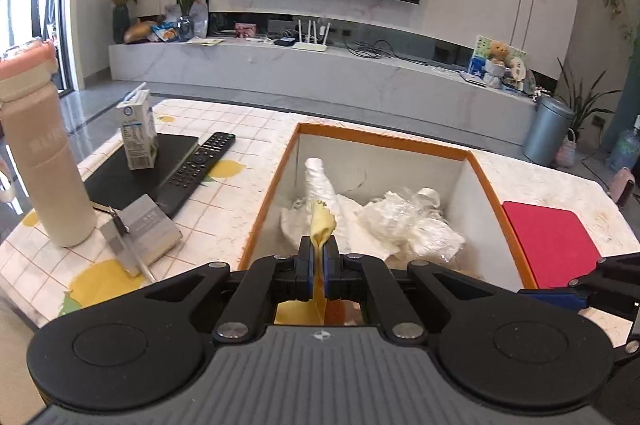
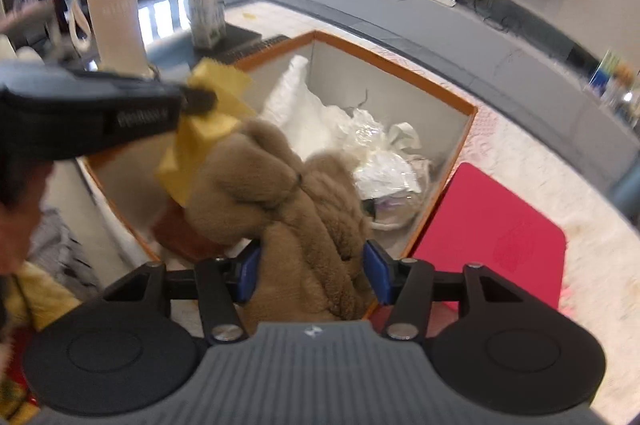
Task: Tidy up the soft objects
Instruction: 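Carry the brown sponge and yellow cloth with both tools over the box, then open the right tool over the box while the left tool releases the yellow cloth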
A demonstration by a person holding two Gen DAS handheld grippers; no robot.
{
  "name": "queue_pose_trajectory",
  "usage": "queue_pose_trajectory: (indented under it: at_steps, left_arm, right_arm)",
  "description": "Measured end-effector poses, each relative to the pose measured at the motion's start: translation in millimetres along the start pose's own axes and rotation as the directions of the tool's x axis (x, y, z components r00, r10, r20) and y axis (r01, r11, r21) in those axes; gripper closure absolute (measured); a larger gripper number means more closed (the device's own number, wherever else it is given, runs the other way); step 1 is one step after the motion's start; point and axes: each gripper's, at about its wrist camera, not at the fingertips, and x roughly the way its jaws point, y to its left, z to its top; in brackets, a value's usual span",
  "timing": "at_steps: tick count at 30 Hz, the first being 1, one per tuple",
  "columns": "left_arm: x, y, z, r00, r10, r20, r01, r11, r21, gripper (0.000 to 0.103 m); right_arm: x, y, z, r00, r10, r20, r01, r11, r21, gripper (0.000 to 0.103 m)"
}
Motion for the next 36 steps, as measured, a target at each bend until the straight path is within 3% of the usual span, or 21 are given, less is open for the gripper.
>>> queue_pose_trajectory:
  at_steps: [8, 9, 12, 15, 18, 21, 23, 27, 31, 33, 36]
  left_arm:
    - [7, 5, -1, 0.999, 0.032, -0.032, -0.033, 0.999, -0.011, 0.094]
    - [7, 6, -1, 0.999, 0.040, -0.027, -0.040, 0.999, -0.015, 0.084]
    - [3, 5, 0, 1.000, 0.024, 0.013, -0.023, 1.000, -0.008, 0.043]
    - [-6, -2, -1, 0.995, -0.009, 0.101, 0.003, 0.999, 0.052, 0.029]
    - [-18, -11, -1, 0.984, -0.001, 0.180, -0.016, 0.996, 0.093, 0.015]
    - [-29, -15, 3, 0.968, 0.031, 0.249, -0.055, 0.994, 0.092, 0.013]
    - [-34, -14, 8, 0.967, 0.042, 0.252, -0.063, 0.995, 0.077, 0.012]
    - [-40, -3, 13, 0.968, 0.037, 0.248, -0.037, 0.999, -0.006, 0.012]
    - [-41, 12, 16, 0.973, 0.010, 0.231, 0.012, 0.996, -0.092, 0.012]
    - [-40, 15, 17, 0.976, -0.019, 0.216, 0.037, 0.996, -0.079, 0.012]
    - [-40, 17, 15, 0.976, -0.007, 0.216, 0.026, 0.996, -0.085, 0.012]
  right_arm:
    - [4, 0, -1, 1.000, -0.008, -0.005, 0.008, 1.000, -0.013, 0.053]
    - [2, 0, -1, 1.000, -0.007, -0.006, 0.007, 1.000, -0.015, 0.053]
    - [2, 1, -1, 1.000, -0.006, -0.006, 0.006, 1.000, -0.014, 0.053]
    - [3, 0, -2, 1.000, 0.000, -0.006, 0.000, 1.000, -0.007, 0.053]
    - [2, -2, -5, 1.000, 0.009, -0.005, -0.009, 1.000, 0.004, 0.053]
    - [-3, -3, -6, 1.000, 0.017, 0.010, -0.017, 1.000, 0.016, 0.053]
    - [-8, -2, -7, 0.999, 0.021, 0.031, -0.022, 1.000, 0.016, 0.048]
    - [-27, 9, -6, 0.995, 0.013, 0.103, -0.008, 0.999, -0.052, 0.011]
    - [-41, 17, -3, 0.989, -0.012, 0.148, 0.026, 0.995, -0.094, 0.003]
    - [-45, 18, -2, 0.986, -0.021, 0.163, 0.039, 0.994, -0.104, 0.003]
    - [-49, 19, -3, 0.986, -0.032, 0.166, 0.051, 0.992, -0.115, 0.003]
